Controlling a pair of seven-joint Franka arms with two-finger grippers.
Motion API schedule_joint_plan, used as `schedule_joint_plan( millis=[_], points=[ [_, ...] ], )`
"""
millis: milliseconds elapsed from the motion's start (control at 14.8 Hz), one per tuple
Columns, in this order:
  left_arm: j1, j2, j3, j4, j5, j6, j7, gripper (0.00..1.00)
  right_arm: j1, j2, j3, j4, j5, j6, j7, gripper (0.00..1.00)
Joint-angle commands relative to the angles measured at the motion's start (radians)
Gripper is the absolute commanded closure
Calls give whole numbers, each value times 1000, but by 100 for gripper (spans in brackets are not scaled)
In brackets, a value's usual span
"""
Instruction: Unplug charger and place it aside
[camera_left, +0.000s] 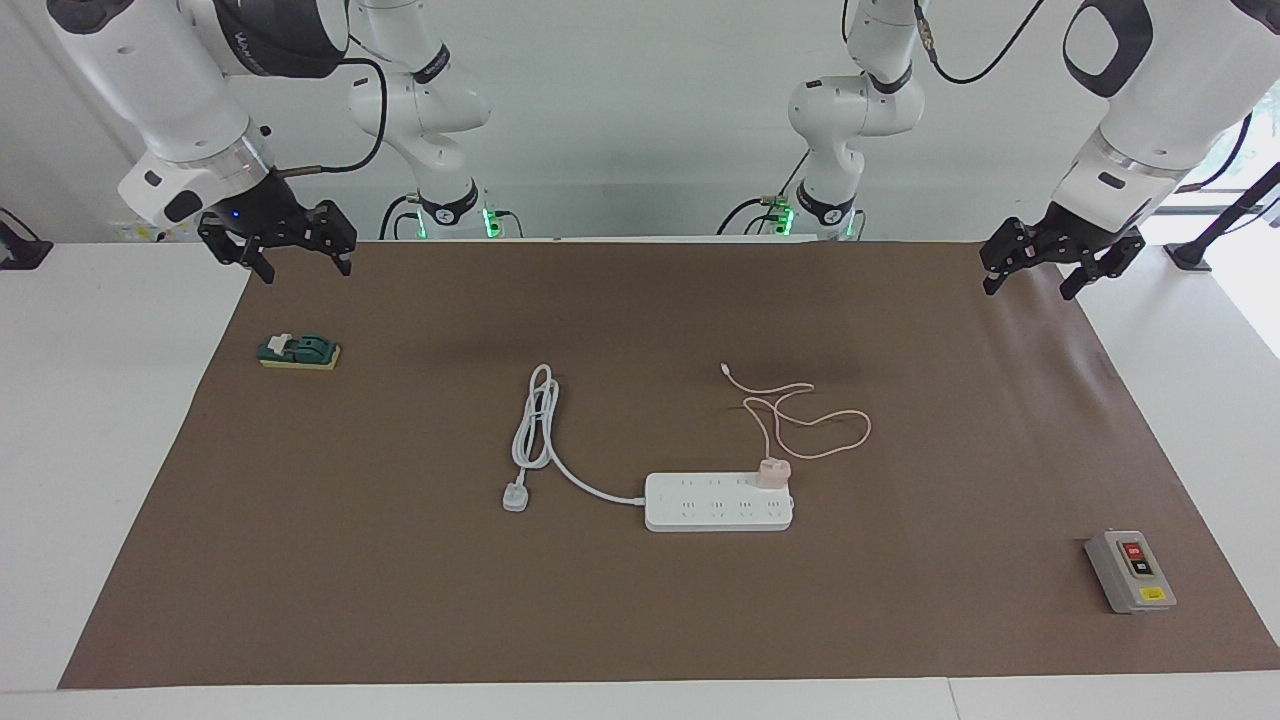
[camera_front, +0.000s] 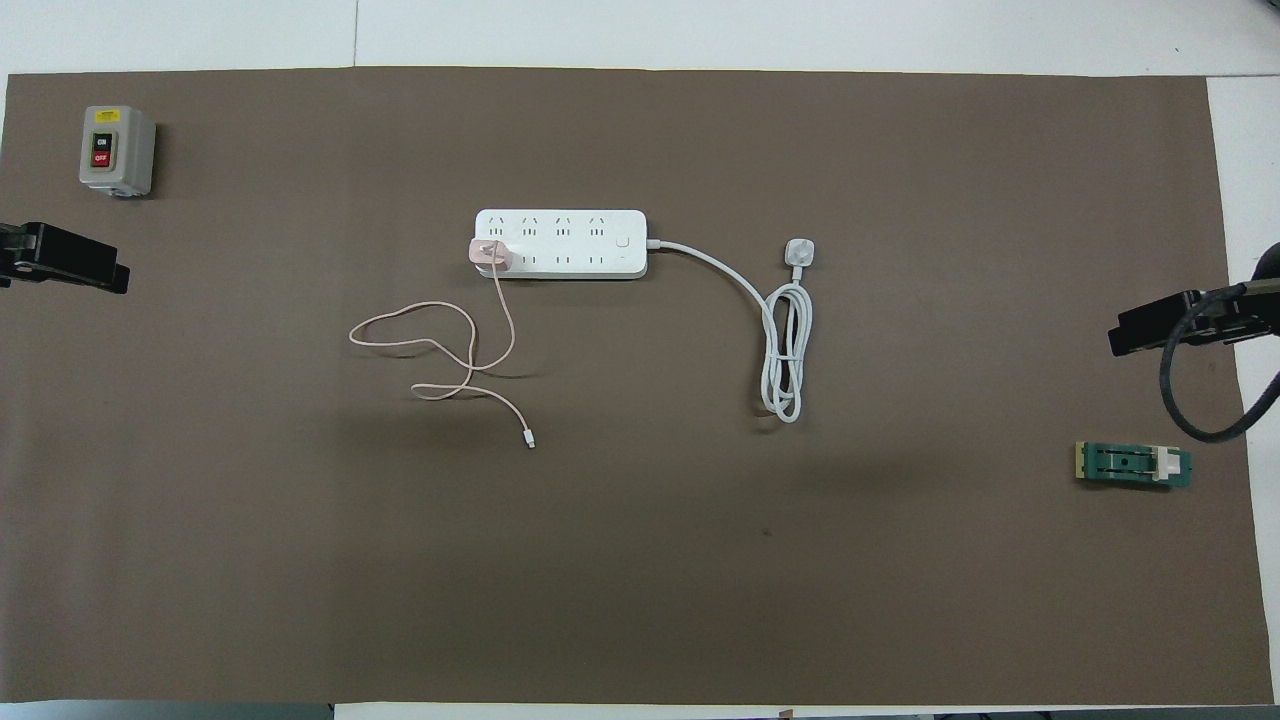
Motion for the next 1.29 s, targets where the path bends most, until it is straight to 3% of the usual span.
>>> schedule_joint_plan(
  millis=[0, 474, 812, 1016, 1219],
  points=[
    [-28, 5, 5, 9, 11, 34, -172, 0, 8, -24, 4, -25, 16, 9, -25, 0],
    [-135, 31, 4, -40, 0, 102, -863, 0, 7, -33, 4, -28, 66, -21, 24, 0],
    [-180, 97, 5, -43, -2, 220, -1407, 0, 43, -42, 12, -48, 122, -8, 618, 0],
    [-203, 135, 5, -47, 0, 252, -1516, 0, 60, -54, 12, -101, 190, 60, 944, 0],
    [-215, 146, 7, -52, 2, 254, -1580, 0, 73, -50, 13, -154, 238, 154, 1146, 0]
  ],
)
